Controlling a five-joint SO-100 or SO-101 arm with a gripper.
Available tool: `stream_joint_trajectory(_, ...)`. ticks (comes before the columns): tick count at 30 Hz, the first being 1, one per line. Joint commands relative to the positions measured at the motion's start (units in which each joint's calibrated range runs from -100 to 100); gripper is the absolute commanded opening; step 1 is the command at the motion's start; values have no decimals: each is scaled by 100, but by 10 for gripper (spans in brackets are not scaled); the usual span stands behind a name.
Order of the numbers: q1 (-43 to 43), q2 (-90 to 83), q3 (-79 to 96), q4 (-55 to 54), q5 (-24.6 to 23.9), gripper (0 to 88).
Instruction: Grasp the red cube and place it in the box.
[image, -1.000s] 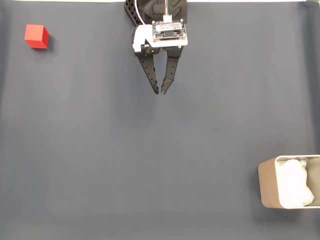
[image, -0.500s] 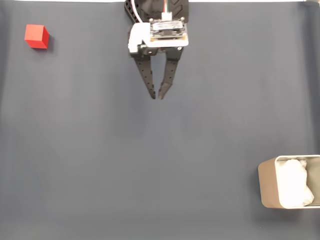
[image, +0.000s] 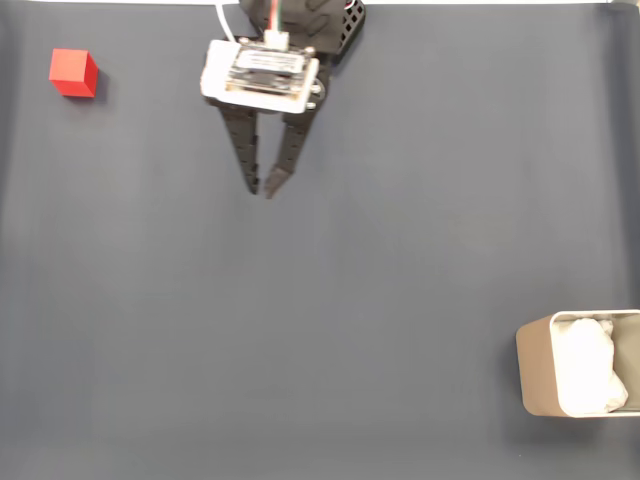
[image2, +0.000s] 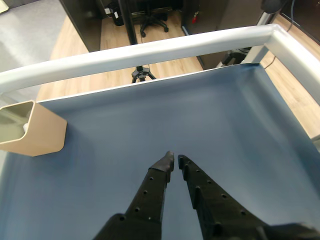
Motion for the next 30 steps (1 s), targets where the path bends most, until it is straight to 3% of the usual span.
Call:
stream_joint_trajectory(1,402,224,-672,138,-54,0)
stream_joint_trajectory(14,1752,874,-1776,515,-73,0)
stream_joint_trajectory(30,3683,848,-1667,884,-54,0)
